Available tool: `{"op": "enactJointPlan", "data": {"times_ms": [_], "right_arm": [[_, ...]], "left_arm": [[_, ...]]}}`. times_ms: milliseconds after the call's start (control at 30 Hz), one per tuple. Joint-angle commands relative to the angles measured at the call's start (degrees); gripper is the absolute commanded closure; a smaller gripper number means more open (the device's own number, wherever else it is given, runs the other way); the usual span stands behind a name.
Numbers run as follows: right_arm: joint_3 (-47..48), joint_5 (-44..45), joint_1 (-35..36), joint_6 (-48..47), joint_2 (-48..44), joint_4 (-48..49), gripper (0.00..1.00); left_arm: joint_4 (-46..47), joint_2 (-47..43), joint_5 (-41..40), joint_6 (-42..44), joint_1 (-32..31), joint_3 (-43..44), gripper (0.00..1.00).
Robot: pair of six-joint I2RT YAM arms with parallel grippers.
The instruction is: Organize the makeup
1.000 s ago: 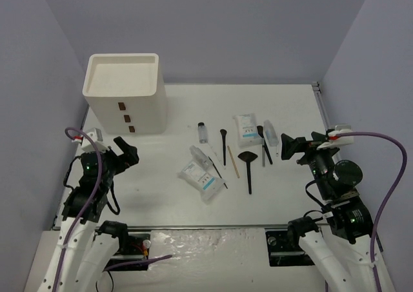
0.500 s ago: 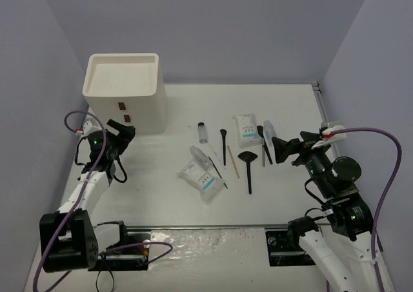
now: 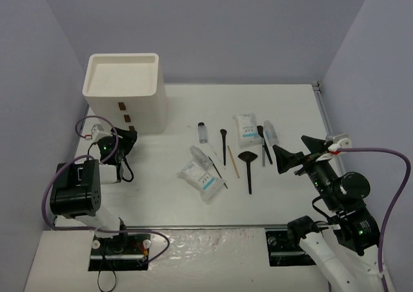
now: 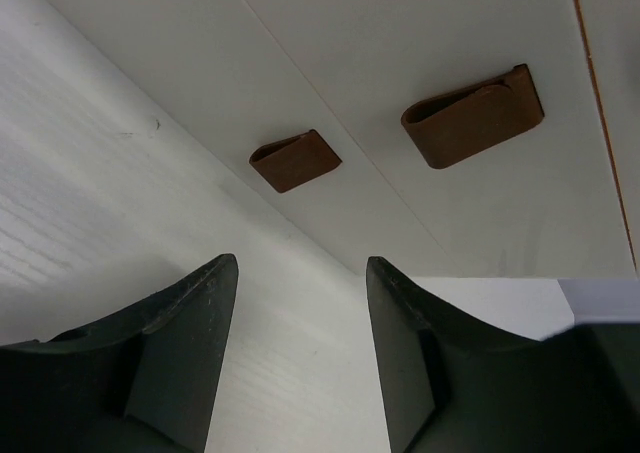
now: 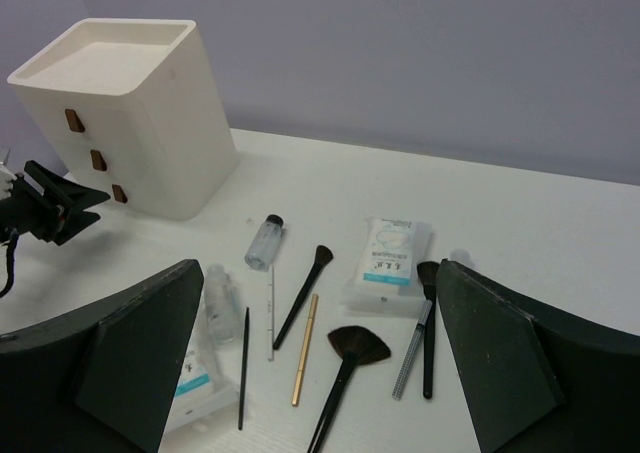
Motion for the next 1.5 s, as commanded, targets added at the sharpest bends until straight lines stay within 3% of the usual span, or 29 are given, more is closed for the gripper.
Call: {"op": "enactJointPlan", "data": {"times_ms": [0, 267, 1467], "right_arm": [[-0.5, 0.7, 0.8, -1.7, -0.7, 3.9, 0.0], [-1.0, 0.5, 1.4, -2.5, -1.8, 3.9, 0.0], [-1.8, -2.8, 2.0, -3.6, -3.1, 4.0, 0.0]], "left_arm": [[17.4, 3.1, 1.7, 1.7, 0.6, 1.9, 0.51], [20.0, 8.6, 2.7, 5.8, 0.8, 3.6, 0.57], [14.2, 14.2, 3.9, 14.0, 1.7, 10.7, 0.56]]}}
